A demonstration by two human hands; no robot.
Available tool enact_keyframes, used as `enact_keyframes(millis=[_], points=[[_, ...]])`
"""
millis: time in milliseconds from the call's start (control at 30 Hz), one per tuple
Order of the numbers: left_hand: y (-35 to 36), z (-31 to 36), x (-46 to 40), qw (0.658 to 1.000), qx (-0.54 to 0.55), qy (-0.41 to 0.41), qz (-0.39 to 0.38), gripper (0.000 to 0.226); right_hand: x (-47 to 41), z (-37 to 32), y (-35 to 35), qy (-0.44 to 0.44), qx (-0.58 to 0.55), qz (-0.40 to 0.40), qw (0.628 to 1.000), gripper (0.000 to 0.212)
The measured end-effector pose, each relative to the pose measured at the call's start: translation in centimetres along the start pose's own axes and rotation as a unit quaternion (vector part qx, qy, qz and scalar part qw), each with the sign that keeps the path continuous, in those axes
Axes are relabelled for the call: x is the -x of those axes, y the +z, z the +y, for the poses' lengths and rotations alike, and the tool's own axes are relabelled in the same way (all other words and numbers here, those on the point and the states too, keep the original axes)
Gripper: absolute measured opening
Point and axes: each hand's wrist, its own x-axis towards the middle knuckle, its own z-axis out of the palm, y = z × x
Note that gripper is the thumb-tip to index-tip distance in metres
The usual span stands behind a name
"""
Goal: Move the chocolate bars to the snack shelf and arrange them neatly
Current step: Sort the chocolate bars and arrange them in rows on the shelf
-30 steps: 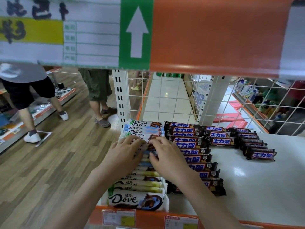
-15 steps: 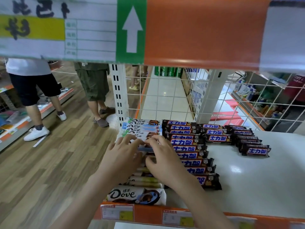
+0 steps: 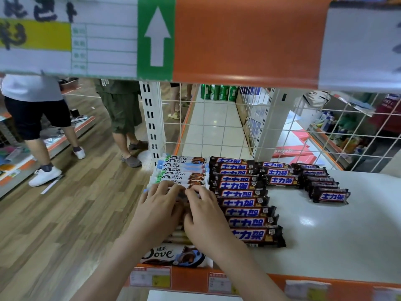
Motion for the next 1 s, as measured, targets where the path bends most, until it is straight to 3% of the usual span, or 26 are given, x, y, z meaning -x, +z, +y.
enact_keyframes(millis=[433, 600, 767, 1000], points=[[0.1, 0.5, 1.7, 0.999, 0.01, 0.028, 0.012, 0.037, 1.4, -1.4, 1.4, -0.005, 0.036, 0.016, 0.999, 0.045], [0.2, 0.3, 1.5, 1.0, 0.009, 0.014, 0.001, 0.038, 1.5, -1.1, 1.0, -0.018, 0.003, 0.027, 0.999, 0.044], [-0.1, 1.2, 0.9, 1.0, 0.006, -0.012, -0.007, 0.039, 2.1, 1.0, -1.8, -0.022, -0.028, 0.089, 0.995, 0.032], [0.4, 7.1, 0.0, 0.988, 0.056, 0.137, -0.05, 0.041, 4.9, 8.0, -5.5, 0.066, 0.048, 0.124, 0.989, 0.033]])
